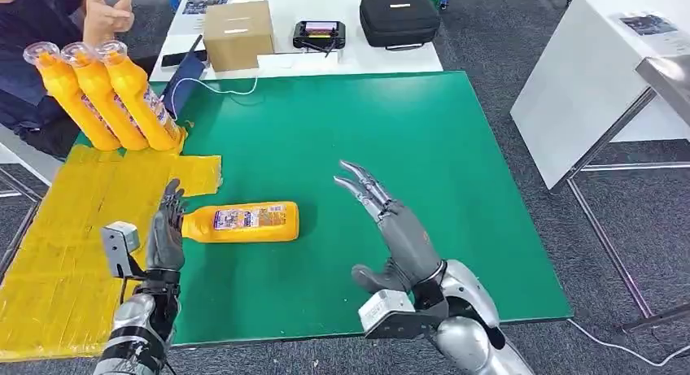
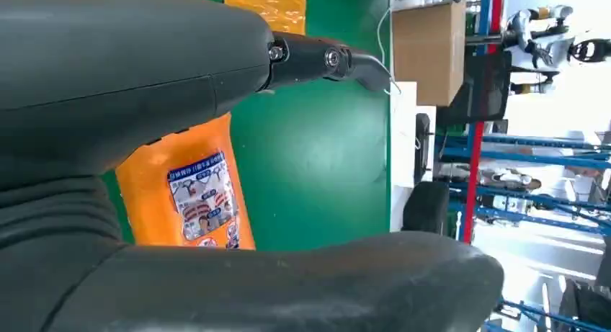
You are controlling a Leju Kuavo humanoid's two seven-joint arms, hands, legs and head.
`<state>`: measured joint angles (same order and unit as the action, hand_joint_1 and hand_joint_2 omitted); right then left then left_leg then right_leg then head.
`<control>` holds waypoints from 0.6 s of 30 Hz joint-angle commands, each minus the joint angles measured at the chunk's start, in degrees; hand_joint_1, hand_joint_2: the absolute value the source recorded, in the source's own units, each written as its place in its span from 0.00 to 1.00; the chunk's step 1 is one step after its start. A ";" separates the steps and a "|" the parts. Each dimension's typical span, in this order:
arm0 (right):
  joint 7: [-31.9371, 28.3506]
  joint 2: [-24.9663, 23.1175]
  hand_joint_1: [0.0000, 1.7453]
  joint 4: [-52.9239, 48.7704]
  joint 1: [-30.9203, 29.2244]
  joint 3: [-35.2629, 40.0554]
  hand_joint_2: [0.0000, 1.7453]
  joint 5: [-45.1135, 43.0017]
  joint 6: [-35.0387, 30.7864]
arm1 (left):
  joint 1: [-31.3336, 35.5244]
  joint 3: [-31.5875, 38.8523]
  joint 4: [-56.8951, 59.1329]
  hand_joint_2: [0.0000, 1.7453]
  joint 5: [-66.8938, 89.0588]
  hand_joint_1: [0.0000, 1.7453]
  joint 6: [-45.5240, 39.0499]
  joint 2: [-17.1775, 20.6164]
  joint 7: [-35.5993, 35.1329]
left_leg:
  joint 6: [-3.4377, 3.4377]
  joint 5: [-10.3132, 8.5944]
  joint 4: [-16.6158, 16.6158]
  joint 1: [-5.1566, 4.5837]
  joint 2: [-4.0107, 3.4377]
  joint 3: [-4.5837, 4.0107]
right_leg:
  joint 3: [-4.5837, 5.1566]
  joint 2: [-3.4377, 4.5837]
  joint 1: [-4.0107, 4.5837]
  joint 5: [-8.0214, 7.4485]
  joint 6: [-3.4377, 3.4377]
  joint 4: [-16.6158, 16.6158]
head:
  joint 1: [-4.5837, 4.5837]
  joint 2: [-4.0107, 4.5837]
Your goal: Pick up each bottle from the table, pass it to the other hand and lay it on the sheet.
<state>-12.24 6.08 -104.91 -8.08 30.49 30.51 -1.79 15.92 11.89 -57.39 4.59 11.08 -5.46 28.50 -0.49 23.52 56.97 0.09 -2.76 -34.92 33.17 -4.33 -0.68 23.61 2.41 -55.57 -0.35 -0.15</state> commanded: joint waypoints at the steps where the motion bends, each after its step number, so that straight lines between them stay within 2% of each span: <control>1: 0.24 2.15 0.00 1.43 -2.19 -0.56 0.00 0.05 0.45 | 6.52 -2.90 11.24 0.00 3.23 0.00 -4.20 4.26 0.88 | 0.02 0.02 -0.02 0.03 0.21 0.12 | -0.15 0.20 -0.02 0.04 -0.06 0.02 | -0.02 0.00; 2: 0.24 2.38 0.00 1.26 -1.85 -0.70 0.00 0.05 0.42 | 6.52 -2.39 10.80 0.00 3.47 0.00 -4.52 5.40 1.10 | 0.05 0.06 0.02 0.06 0.28 0.19 | -0.23 0.32 -0.01 0.08 -0.10 0.00 | 0.00 0.00; 6: -0.77 2.74 0.00 -2.04 3.19 -2.52 0.00 1.07 -0.24 | 1.03 3.95 -4.24 0.00 3.44 0.00 -3.46 9.89 -1.06 | 0.06 0.09 0.01 0.09 -0.04 0.11 | -0.11 0.42 0.05 0.03 -0.09 0.02 | -0.04 0.00; 10: -0.99 2.47 0.00 -2.20 3.82 -2.89 0.00 1.49 -0.26 | 0.19 6.09 -7.04 0.00 4.68 0.00 -2.54 9.18 -1.99 | 0.08 0.15 0.03 0.13 0.04 0.15 | -0.17 0.46 0.09 0.12 -0.12 -0.02 | -0.02 0.00; 14: -0.91 1.84 0.00 -0.85 3.25 -3.46 0.00 1.89 0.02 | 1.10 8.94 -7.58 0.00 5.51 0.00 -2.17 11.11 -3.41 | 0.05 0.15 0.04 0.14 0.17 0.19 | -0.21 0.41 0.07 0.16 -0.11 -0.02 | 0.00 0.00; 18: -1.21 1.08 0.00 -0.69 2.35 -3.47 0.00 1.72 0.35 | -0.05 8.33 -6.27 0.00 7.15 0.00 -1.84 8.53 -3.10 | 0.03 0.07 -0.05 0.08 0.02 0.10 | -0.11 0.45 0.02 0.07 -0.10 0.01 | -0.02 0.00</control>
<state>-13.16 7.96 -107.23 -4.09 28.04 32.39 -1.86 15.90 17.42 -64.19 9.93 8.70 4.11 25.81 -0.48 23.52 56.94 0.12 -2.79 -34.99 33.20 -4.28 -0.66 23.66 2.37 -55.58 -0.37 -0.15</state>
